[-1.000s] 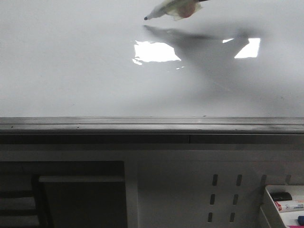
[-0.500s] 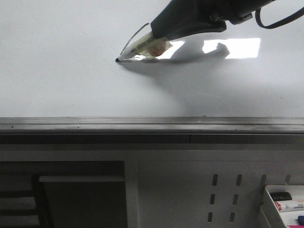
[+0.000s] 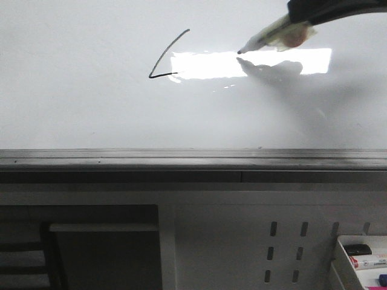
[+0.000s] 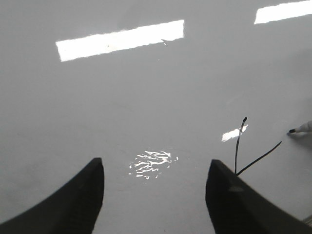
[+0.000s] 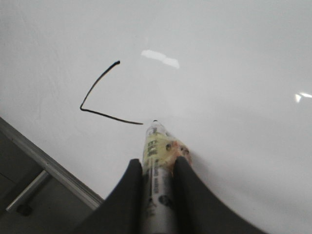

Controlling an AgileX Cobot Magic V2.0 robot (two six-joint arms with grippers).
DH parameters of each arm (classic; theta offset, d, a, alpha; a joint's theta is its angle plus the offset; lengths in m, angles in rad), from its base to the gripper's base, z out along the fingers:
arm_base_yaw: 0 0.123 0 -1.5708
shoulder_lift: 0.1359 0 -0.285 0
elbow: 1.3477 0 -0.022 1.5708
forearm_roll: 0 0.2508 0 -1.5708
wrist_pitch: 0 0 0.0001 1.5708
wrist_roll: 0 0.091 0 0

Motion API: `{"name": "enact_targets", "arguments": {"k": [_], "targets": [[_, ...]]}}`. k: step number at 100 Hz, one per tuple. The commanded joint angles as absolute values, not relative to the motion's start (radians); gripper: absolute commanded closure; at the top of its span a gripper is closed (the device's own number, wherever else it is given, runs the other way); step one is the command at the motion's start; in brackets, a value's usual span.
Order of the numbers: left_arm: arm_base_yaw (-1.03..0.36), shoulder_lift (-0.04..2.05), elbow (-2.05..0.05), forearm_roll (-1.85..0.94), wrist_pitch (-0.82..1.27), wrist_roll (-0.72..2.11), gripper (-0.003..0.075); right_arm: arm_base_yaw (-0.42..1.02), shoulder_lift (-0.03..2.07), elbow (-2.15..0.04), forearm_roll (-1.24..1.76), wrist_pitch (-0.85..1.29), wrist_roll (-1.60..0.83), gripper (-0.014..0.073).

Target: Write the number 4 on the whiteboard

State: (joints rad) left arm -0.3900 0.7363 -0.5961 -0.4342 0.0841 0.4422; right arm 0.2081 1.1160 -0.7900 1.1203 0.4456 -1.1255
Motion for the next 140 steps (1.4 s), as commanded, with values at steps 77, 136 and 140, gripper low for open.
{"name": "enact_targets", "arguments": {"k": [77, 136, 140], "targets": [[-0.385, 0.730, -0.623, -0.445, 0.000, 0.434, 0.0300, 0.287, 1.290, -0.954, 1.038, 0.531, -1.062, 0.0645], [-0.640, 0.794, -0.623, -0.385, -0.029, 0.436, 0.0300, 0.287, 1.095, -0.968, 0.987, 0.751, -0.949, 0.0645], [-0.710, 0.816, -0.623, -0.353, -0.055, 0.436, 0.0300, 0.287, 1.095, -0.982, 0.989, 0.776, -0.949, 0.0646]]}}
